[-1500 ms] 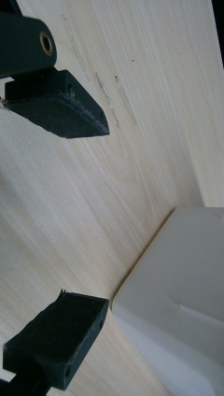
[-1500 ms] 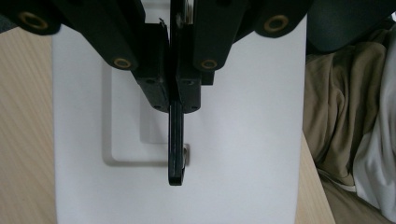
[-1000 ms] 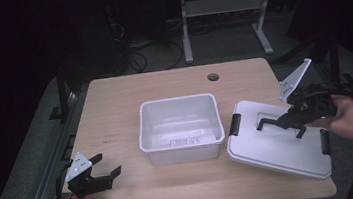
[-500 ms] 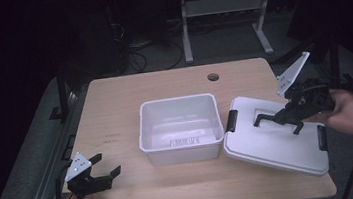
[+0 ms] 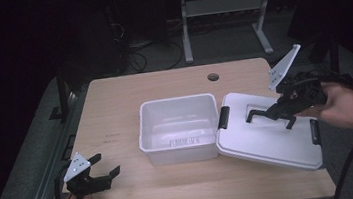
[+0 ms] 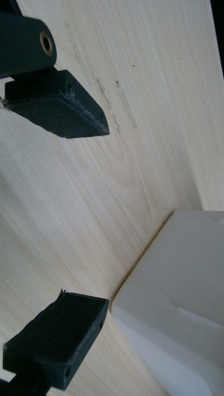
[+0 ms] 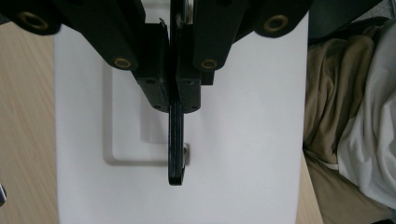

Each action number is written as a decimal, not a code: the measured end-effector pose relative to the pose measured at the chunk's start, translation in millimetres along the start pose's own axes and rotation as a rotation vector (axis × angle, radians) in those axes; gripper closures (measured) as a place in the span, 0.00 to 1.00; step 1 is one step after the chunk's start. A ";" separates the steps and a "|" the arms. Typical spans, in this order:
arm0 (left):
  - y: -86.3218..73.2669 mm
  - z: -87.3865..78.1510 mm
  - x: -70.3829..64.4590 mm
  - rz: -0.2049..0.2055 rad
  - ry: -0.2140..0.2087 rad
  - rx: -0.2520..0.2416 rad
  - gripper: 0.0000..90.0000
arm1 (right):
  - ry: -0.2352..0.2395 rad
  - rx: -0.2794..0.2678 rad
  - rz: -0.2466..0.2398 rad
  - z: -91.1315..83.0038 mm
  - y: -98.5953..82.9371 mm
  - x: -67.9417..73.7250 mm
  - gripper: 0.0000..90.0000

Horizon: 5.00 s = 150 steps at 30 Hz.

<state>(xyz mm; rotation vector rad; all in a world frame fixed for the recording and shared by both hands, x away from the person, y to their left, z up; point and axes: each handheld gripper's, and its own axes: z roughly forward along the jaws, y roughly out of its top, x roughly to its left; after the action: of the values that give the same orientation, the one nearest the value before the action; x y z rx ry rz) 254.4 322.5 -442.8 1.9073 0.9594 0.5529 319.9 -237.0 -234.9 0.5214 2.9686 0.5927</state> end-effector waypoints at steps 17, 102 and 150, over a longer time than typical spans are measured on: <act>-0.7 -2.4 0.2 -0.008 0.002 -0.009 0.15 | 0.002 -0.019 -0.058 -5.8 37.4 1.8 0.94; -1.9 -8.2 2.5 -0.021 -0.006 -0.033 0.15 | 0.112 -0.033 -0.269 50.2 190.8 -5.2 0.94; -4.3 -12.4 5.9 -0.034 0.004 -0.047 0.15 | 0.168 0.003 -0.285 114.8 210.3 -30.4 0.94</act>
<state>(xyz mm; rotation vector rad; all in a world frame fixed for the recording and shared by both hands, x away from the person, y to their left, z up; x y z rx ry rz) 247.5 334.9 -440.4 1.8455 0.9716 0.5544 429.8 -23.4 -260.0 0.0452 3.1169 0.6303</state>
